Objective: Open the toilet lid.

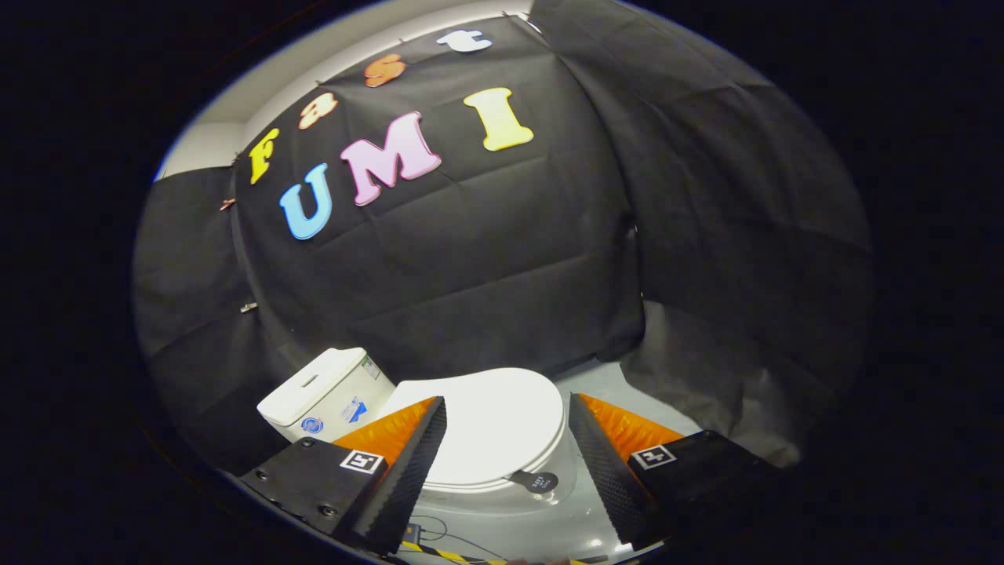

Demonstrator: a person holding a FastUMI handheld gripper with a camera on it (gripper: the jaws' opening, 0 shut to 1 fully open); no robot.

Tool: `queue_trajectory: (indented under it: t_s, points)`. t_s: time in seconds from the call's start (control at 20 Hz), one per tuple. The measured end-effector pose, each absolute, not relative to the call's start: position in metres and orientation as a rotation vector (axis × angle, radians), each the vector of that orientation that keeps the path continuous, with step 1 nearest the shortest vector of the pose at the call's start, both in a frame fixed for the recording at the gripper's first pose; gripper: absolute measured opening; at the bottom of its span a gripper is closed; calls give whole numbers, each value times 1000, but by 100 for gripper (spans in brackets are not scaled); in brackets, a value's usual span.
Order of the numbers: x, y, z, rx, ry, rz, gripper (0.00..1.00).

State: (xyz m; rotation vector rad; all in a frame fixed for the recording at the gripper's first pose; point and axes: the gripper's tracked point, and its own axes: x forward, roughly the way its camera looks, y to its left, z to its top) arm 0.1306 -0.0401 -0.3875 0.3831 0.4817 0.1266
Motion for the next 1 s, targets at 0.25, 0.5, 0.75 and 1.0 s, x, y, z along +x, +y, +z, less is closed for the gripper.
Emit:
queue_trajectory:
  t_s: [0.25, 0.5, 0.75, 1.0]
  points:
    - [133, -51, -453, 556, 644, 106, 99]
    - [125, -54, -501, 714, 767, 73, 99]
    - [127, -37, -549, 883, 890, 49, 98]
    - [131, -31, -586, 981, 947, 17, 98]
